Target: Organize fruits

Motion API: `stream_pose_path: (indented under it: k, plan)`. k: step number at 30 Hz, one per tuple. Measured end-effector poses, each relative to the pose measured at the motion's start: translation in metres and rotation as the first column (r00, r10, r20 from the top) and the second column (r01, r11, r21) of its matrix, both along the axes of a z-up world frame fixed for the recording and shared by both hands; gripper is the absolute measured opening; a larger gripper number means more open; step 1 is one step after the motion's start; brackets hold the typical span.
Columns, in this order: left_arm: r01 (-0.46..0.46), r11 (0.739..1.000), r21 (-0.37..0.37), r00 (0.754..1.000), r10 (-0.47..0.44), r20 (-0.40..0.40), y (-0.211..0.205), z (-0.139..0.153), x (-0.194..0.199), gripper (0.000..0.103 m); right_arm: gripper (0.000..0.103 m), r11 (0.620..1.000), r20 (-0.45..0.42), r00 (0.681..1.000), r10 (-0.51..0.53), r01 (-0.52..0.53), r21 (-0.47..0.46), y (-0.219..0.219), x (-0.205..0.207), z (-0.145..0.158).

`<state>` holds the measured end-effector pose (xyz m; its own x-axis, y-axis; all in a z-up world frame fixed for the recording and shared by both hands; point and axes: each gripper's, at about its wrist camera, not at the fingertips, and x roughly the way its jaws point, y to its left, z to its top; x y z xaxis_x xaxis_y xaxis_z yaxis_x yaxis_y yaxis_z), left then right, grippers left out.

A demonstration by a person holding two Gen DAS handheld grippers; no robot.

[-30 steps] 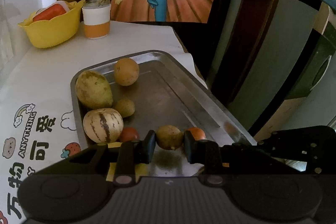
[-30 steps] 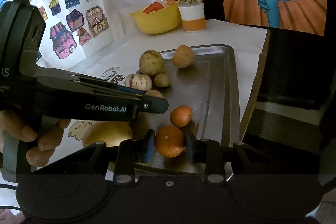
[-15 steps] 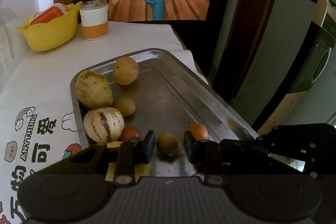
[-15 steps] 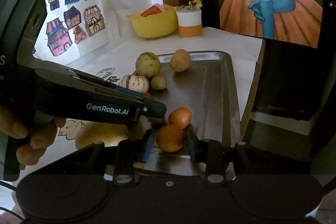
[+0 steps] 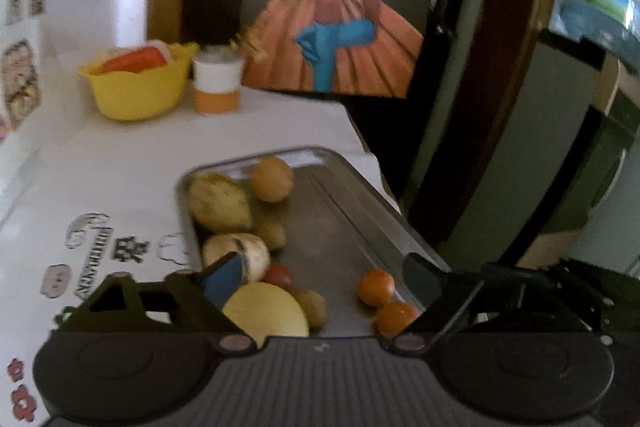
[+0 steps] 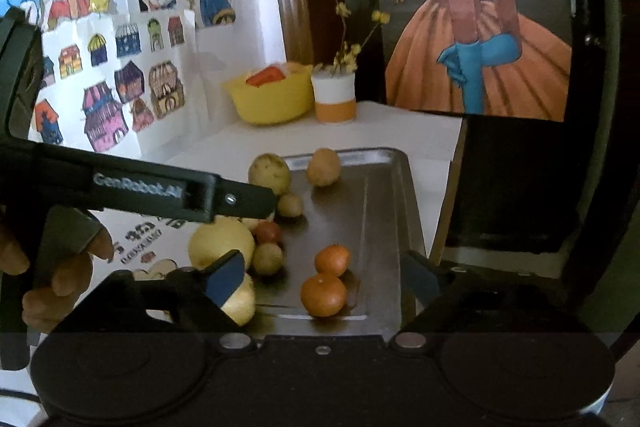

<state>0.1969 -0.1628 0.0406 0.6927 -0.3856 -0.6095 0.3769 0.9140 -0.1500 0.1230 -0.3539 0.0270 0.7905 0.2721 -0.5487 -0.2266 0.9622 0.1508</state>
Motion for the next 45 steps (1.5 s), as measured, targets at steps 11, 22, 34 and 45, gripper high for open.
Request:
stream_pose_path:
  k: [11, 22, 34, 45]
  plan:
    - [-0.142, 0.989, -0.035, 0.984, 0.145, 0.104, 0.061, 0.02, -0.052, 0.102, 0.102, 0.997, 0.111, 0.991, -0.077, 0.076, 0.007, 0.033, -0.056, 0.023]
    - [-0.27, 0.961, -0.065, 0.95, 0.277, 0.143, 0.129, 0.017, -0.11, 0.102, 0.102, 0.992, 0.195, 0.974, -0.116, 0.123, -0.021, 0.072, -0.11, 0.026]
    - [-0.349, 0.934, -0.08, 0.922, 0.357, 0.15, 0.172, -0.007, -0.148, 0.102, 0.102, 0.984, 0.222, 0.962, -0.16, 0.173, -0.043, 0.098, -0.144, 0.006]
    - [-0.374, 0.926, -0.05, 0.912, 0.377, 0.162, 0.182, -0.03, -0.176, 0.102, 0.102, 0.979, 0.209, 0.96, -0.186, 0.199, -0.039, 0.1, -0.147, -0.007]
